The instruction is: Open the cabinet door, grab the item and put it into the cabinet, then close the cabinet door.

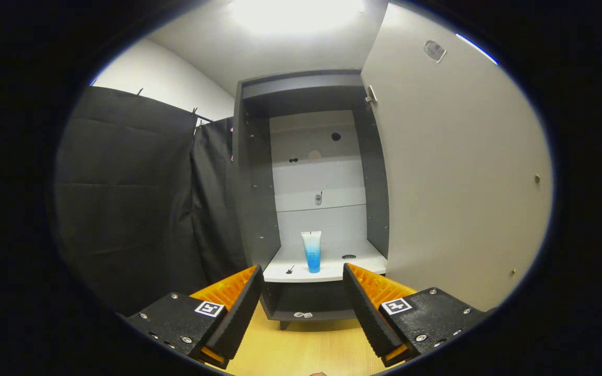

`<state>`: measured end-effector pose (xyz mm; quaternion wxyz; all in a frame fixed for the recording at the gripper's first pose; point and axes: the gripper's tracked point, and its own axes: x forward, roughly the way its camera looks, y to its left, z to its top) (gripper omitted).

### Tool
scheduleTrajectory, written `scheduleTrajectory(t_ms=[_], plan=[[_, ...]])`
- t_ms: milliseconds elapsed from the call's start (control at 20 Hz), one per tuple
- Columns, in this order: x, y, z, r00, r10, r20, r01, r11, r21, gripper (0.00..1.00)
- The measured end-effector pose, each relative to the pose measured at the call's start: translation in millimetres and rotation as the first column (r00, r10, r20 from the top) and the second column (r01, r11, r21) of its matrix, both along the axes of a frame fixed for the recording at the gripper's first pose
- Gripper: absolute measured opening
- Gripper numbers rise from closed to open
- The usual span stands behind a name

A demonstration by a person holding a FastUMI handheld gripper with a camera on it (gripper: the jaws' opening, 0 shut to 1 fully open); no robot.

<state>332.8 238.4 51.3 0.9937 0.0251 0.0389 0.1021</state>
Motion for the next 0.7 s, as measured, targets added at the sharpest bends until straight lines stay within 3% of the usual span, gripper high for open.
scheduleTrajectory(t_ms=[350, 700], plan=[[-72, -3, -15, 0.998, 0.057, -0.013, -0.057, 0.998, 0.014, 0.94], [-114, -52, -20, 1.0, 0.011, -0.018, -0.011, 1.0, -0.008, 0.94]])
